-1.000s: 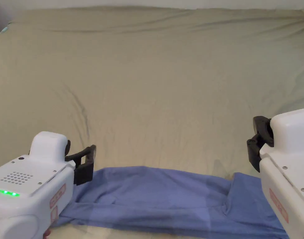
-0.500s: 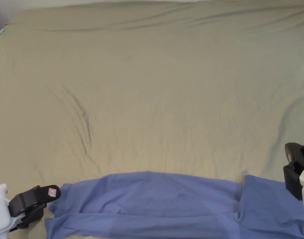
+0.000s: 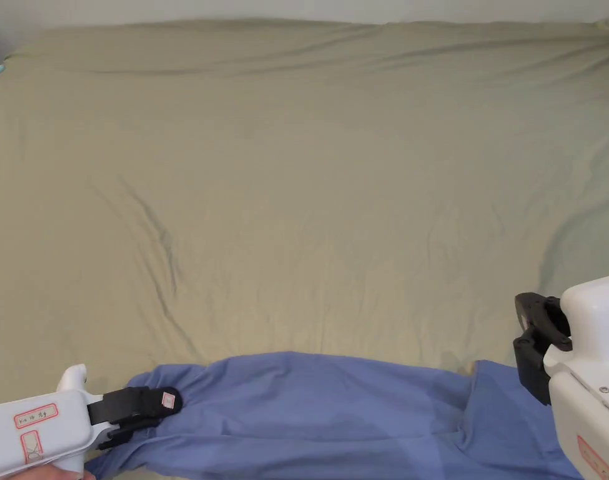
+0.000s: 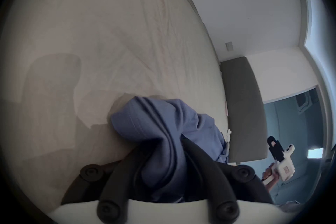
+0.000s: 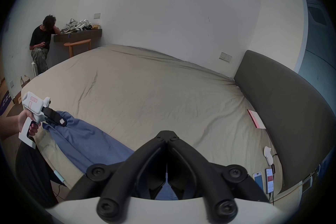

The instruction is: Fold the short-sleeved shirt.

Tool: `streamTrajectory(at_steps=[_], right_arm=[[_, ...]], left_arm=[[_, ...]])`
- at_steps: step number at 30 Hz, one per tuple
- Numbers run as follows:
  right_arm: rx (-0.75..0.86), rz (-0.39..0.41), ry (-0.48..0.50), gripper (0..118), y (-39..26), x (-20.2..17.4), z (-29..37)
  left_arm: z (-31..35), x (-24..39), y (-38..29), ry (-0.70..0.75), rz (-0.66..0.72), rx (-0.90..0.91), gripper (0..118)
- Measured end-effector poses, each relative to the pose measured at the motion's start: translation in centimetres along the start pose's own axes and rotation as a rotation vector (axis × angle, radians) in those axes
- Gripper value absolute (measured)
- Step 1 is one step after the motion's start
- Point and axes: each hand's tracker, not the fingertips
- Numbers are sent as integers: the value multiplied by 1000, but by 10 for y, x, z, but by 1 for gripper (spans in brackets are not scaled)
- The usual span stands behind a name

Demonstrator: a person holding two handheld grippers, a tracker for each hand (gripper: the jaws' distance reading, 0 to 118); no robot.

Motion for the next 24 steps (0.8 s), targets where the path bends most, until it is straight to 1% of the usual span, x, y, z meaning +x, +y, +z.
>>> streamTrajectory(at_steps=[1,2,3,6,8,9,12,15,19,20,21,23,24], right_arm=[[3,-7,-1,3,1,2,2],[4,-12,-4,3,1,4,3],[4,-14,-6,3,1,5,5],[4,-10,-16,3,1,9,8],[3,-9,-24,3,1,11,11],[3,-10,-25,3,2,12,13],[18,-22,-27,3,3,15,20],[31,-30,-39,3,5,20,25],[42,-45,-49,3,5,26,31],[44,-46,-50,3,5,27,32],[45,-47,-49,3,5,27,33],[44,-49,-42,3,4,27,35],[46,-48,-40,3,4,26,37]], left_arm=[[0,8,0,-30,-11,-12,11],[3,16,0,28,-65,-1,11],[5,21,-1,52,-90,3,11],[13,47,-10,77,-119,26,11],[21,57,-10,102,-159,77,11],[22,33,5,94,-152,72,11],[34,38,10,98,-134,78,11],[52,40,15,147,-185,99,11],[83,43,20,189,-162,155,11],[90,48,20,203,-178,172,11],[94,68,7,195,-178,167,11],[99,86,1,187,-195,165,11],[95,86,2,198,-217,165,11]])
